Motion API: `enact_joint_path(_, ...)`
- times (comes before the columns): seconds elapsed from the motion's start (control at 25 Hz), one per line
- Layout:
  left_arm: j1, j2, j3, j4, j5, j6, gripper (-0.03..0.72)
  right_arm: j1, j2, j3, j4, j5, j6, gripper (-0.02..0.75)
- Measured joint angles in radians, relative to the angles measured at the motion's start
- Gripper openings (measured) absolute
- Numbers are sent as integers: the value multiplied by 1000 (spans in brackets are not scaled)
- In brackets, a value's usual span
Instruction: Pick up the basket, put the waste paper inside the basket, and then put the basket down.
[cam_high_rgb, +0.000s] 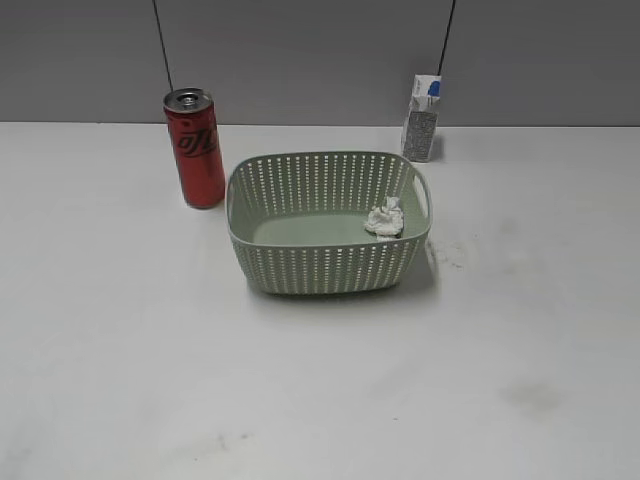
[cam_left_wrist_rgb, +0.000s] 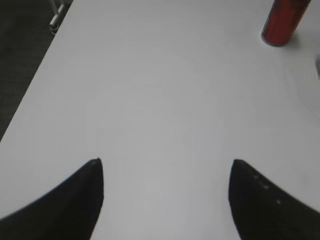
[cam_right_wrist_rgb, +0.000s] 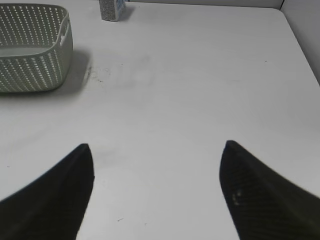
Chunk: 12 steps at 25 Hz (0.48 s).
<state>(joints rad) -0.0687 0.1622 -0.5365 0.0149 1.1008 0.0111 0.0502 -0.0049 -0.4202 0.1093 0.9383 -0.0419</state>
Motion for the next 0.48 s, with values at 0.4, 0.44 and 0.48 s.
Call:
enact_joint_path(0.4,0,-166,32,2,-44,-1,591,-2,0,1,1,0,0,591)
enact_joint_path(0.44,0,-166,34,2,-44,-1,591,-2,0,1,1,0,0,591)
enact_joint_path(0.48,0,-166,35,2,-44,-1,591,-2,0,1,1,0,0,591)
